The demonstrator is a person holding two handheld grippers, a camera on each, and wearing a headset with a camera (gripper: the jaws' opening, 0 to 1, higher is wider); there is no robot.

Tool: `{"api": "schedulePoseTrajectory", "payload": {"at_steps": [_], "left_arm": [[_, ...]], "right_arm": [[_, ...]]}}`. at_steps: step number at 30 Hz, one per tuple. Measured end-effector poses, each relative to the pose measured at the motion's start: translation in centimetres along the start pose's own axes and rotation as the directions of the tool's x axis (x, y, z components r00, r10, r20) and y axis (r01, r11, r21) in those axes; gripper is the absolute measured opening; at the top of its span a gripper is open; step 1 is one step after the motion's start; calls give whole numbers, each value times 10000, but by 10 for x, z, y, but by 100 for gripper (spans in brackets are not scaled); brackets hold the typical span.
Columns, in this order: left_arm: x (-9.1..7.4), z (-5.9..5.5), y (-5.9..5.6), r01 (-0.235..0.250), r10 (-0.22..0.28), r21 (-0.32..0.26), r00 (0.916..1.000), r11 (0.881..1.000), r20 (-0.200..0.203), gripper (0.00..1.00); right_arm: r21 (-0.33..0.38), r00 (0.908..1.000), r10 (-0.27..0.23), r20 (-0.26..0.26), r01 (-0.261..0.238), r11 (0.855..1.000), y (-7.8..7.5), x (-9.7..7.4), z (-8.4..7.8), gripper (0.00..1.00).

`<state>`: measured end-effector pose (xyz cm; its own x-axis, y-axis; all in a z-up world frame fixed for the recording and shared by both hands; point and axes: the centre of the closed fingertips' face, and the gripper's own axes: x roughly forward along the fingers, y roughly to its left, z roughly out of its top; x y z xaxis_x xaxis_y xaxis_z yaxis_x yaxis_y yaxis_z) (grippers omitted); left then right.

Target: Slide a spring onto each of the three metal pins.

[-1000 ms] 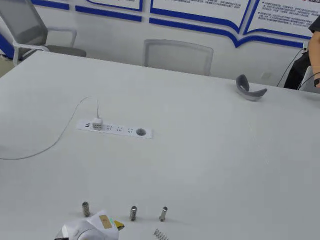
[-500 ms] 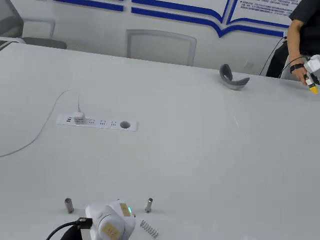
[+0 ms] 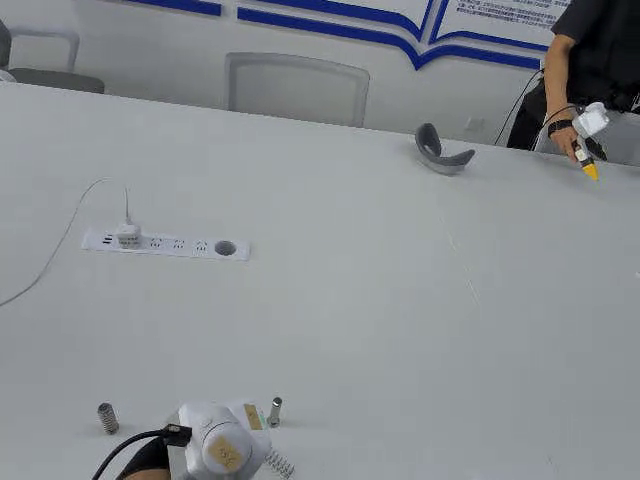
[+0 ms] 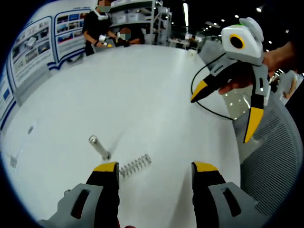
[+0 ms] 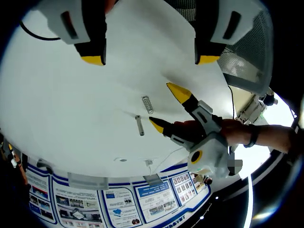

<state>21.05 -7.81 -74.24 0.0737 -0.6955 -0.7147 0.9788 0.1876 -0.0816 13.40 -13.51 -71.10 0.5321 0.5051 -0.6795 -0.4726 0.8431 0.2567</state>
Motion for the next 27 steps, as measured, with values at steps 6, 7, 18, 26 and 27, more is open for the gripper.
{"api": "schedulePoseTrajectory", "payload": {"at_steps": [6,7,18,26,27], "left_arm": [[9,-5,3,125,-127,-169,9998,9998,-139,58],[9,-5,3,127,-130,-199,9998,9997,-149,58],[5,-18,2,22,-34,-513,9997,9987,-224,50],[-1,-34,-1,-225,210,-274,9982,9994,-559,42],[-1,-37,-1,-264,252,-177,9977,9995,-637,40]], "right_arm": [[49,10000,0,-18,0,10000,0,1,0,77],[75,10000,-8,2,8,10000,-1,0,1,77],[146,10000,-22,1,22,9999,-2,0,0,76],[83,10000,37,1,-37,10000,0,0,1,76],[51,10000,66,-3,-66,10000,1,1,2,76]]}}
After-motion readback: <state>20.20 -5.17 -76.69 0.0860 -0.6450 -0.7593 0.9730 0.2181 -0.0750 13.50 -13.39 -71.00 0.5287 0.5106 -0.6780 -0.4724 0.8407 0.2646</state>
